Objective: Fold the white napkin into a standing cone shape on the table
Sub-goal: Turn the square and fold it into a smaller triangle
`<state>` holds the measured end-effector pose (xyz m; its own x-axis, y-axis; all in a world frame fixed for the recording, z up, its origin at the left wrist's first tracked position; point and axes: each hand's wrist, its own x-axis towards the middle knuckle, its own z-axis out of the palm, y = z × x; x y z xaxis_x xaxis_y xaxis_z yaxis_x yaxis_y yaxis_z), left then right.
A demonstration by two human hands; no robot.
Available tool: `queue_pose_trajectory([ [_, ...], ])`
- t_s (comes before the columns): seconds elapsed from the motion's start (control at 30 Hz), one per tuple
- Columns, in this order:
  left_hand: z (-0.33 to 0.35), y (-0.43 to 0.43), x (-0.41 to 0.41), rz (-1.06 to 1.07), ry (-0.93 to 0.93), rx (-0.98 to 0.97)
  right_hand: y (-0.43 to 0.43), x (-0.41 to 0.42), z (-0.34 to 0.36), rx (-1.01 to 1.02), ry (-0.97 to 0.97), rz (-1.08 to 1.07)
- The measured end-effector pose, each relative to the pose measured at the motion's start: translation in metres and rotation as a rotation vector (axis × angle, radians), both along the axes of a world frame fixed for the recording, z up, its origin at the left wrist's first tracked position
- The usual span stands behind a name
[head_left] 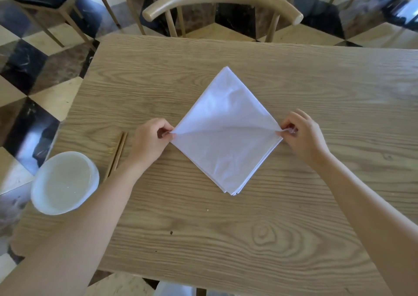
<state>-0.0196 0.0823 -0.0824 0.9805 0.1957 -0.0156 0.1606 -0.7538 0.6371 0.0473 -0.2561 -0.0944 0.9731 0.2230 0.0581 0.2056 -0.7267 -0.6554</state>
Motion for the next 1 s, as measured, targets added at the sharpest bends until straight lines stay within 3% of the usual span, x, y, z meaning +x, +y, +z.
queue_pose_trajectory([
  [0.37, -0.016, 0.012, -0.013, -0.171, -0.28, 0.229, -0.014, -0.005, -0.011, 0.092, -0.057, 0.011],
  [0.83, -0.016, 0.007, -0.024, -0.174, -0.348, 0.318, -0.008, -0.01, 0.0, 0.107, 0.078, -0.117],
  [1.0, -0.027, 0.004, -0.028, -0.152, -0.417, 0.391, -0.006, -0.015, 0.003, 0.009, -0.024, -0.014],
])
